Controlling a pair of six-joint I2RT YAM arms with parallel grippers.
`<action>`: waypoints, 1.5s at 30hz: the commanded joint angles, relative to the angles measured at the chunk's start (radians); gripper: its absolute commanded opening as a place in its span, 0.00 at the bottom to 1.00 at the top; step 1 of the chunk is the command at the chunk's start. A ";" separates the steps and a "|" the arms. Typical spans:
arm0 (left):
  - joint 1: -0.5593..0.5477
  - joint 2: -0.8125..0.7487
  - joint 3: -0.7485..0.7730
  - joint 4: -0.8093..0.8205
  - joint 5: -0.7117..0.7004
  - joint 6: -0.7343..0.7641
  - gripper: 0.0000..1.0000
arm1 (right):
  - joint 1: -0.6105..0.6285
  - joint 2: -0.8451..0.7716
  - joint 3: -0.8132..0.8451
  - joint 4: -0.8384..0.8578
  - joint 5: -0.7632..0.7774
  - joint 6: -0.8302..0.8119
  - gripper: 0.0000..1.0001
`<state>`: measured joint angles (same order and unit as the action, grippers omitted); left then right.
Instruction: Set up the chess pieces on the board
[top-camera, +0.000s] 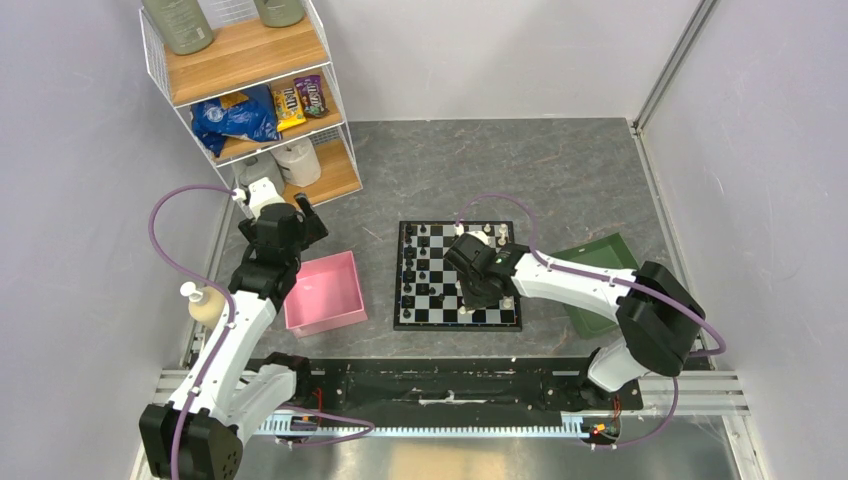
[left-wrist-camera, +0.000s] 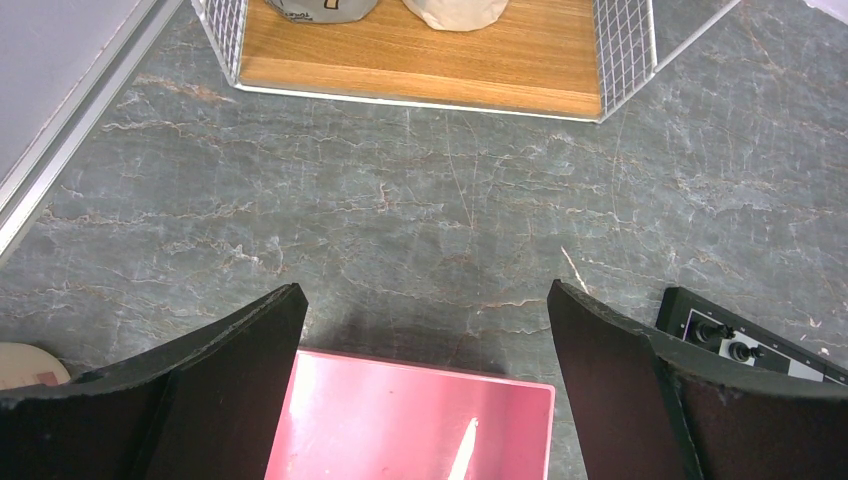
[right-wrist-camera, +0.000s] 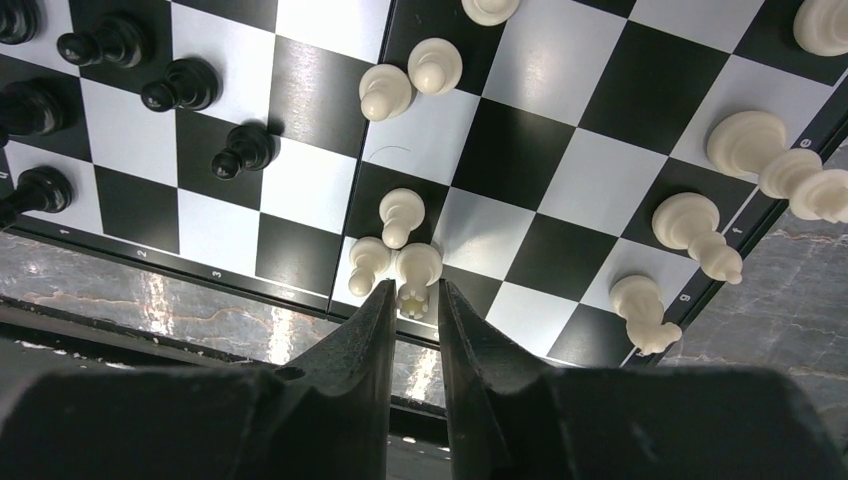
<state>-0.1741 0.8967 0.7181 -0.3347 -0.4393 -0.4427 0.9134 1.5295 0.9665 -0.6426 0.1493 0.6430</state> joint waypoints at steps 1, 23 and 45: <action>0.004 -0.003 0.003 0.032 -0.016 0.016 1.00 | 0.004 0.017 0.038 0.024 0.019 -0.002 0.28; 0.004 -0.001 -0.003 0.034 -0.006 0.012 1.00 | 0.001 -0.248 -0.102 -0.100 0.099 0.083 0.15; 0.004 -0.001 -0.011 0.039 -0.003 0.013 1.00 | -0.077 -0.271 -0.192 -0.114 0.154 0.134 0.18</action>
<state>-0.1741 0.8967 0.7128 -0.3344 -0.4381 -0.4427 0.8413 1.2751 0.7765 -0.7685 0.2722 0.7628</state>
